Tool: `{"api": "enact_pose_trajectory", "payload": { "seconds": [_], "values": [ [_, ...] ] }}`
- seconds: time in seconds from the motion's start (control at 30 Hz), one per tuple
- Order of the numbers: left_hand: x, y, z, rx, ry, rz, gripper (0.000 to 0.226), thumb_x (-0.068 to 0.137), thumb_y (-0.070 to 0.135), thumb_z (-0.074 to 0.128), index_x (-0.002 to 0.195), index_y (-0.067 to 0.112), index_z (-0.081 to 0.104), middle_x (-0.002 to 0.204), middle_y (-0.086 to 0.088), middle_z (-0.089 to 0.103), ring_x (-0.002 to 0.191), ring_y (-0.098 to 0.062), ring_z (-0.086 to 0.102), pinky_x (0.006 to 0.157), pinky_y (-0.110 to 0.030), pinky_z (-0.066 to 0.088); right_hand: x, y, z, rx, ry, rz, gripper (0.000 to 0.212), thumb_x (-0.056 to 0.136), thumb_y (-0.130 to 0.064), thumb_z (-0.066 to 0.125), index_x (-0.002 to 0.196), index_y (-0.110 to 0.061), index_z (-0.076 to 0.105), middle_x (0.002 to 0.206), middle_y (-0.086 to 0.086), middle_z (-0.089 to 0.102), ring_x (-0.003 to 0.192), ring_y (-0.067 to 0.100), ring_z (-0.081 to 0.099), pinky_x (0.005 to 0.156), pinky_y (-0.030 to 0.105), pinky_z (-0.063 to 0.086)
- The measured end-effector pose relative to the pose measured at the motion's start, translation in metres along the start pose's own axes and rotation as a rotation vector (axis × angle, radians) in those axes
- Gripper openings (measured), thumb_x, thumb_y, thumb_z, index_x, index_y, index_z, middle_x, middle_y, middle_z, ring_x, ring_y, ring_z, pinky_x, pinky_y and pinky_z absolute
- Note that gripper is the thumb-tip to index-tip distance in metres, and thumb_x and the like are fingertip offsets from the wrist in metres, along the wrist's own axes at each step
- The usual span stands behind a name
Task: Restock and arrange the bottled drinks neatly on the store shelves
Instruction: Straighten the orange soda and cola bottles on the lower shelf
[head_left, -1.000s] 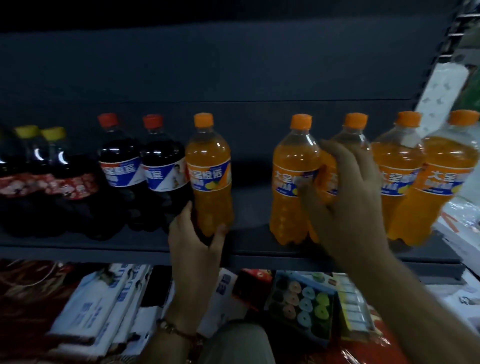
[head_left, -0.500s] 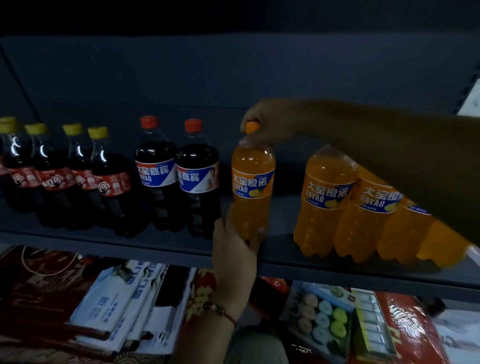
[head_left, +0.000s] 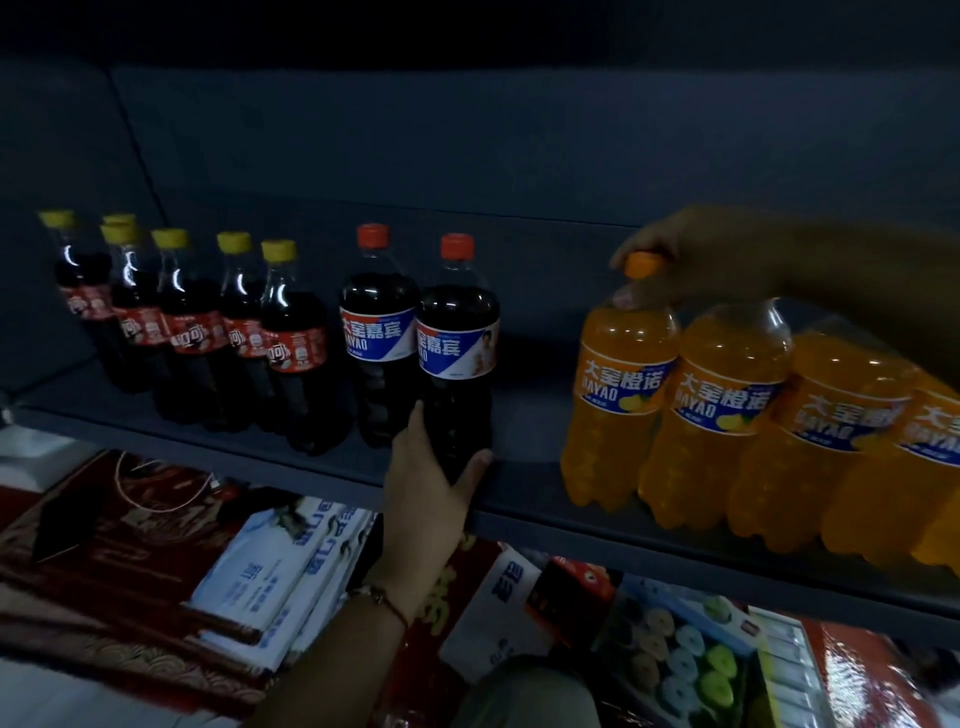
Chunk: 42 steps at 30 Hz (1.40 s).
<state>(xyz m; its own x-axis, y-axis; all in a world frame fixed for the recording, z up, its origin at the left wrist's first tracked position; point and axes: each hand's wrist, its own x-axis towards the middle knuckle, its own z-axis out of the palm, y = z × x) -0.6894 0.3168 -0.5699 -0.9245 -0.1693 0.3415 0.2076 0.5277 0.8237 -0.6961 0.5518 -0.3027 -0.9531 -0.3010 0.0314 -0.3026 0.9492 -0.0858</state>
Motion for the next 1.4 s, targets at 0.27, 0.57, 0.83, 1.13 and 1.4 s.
{"api": "enact_pose_trajectory", "payload": {
  "seconds": [0.27, 0.57, 0.83, 1.13, 1.4],
  "values": [
    [0.005, 0.002, 0.006, -0.087, 0.05, -0.004, 0.071, 0.084, 0.043, 0.074, 0.144, 0.024, 0.04, 0.131, 0.008, 0.044, 0.123, -0.013, 0.048, 0.104, -0.031, 0.042, -0.002, 0.002, 0.0, 0.012, -0.003, 0.018, 0.055, 0.087, -0.042, 0.061, 0.136, -0.021, 0.049, 0.132, 0.002, 0.055, 0.104, 0.011, 0.047, 0.088, 0.032, 0.039],
    [-0.01, 0.02, 0.015, -0.099, -0.043, -0.007, 0.07, 0.078, 0.045, 0.08, 0.134, 0.021, 0.046, 0.118, 0.013, 0.055, 0.106, -0.001, 0.052, 0.082, -0.011, 0.041, -0.001, 0.002, 0.0, -0.018, -0.001, 0.025, 0.05, 0.087, -0.046, 0.061, 0.13, -0.022, 0.053, 0.123, 0.0, 0.058, 0.103, 0.014, 0.052, 0.089, 0.035, 0.044],
    [-0.018, 0.028, 0.029, -0.109, -0.054, -0.02, 0.067, 0.075, 0.049, 0.081, 0.129, 0.025, 0.049, 0.111, 0.018, 0.055, 0.102, -0.001, 0.054, 0.077, -0.013, 0.042, -0.002, 0.0, -0.002, 0.061, -0.035, 0.039, 0.046, 0.09, -0.044, 0.059, 0.13, -0.023, 0.053, 0.121, -0.001, 0.059, 0.101, 0.015, 0.057, 0.088, 0.036, 0.047],
    [-0.018, 0.027, 0.022, -0.084, -0.152, 0.073, 0.059, 0.079, 0.059, 0.072, 0.13, 0.037, 0.049, 0.114, 0.024, 0.055, 0.108, 0.0, 0.055, 0.08, -0.02, 0.046, -0.003, -0.002, 0.0, 0.034, -0.005, 0.048, 0.055, 0.089, -0.044, 0.06, 0.137, -0.019, 0.048, 0.133, 0.002, 0.054, 0.114, 0.017, 0.051, 0.087, 0.029, 0.039],
    [0.005, -0.005, -0.048, -0.049, 0.194, 0.013, 0.08, 0.086, 0.046, 0.068, 0.152, 0.026, 0.028, 0.148, -0.002, 0.037, 0.136, -0.017, 0.037, 0.109, -0.033, 0.032, 0.004, -0.021, -0.006, 0.077, 0.124, -0.036, 0.076, 0.087, -0.045, 0.062, 0.15, -0.021, 0.026, 0.153, 0.002, 0.035, 0.137, 0.019, 0.037, 0.101, 0.03, 0.034]
  ]
}}
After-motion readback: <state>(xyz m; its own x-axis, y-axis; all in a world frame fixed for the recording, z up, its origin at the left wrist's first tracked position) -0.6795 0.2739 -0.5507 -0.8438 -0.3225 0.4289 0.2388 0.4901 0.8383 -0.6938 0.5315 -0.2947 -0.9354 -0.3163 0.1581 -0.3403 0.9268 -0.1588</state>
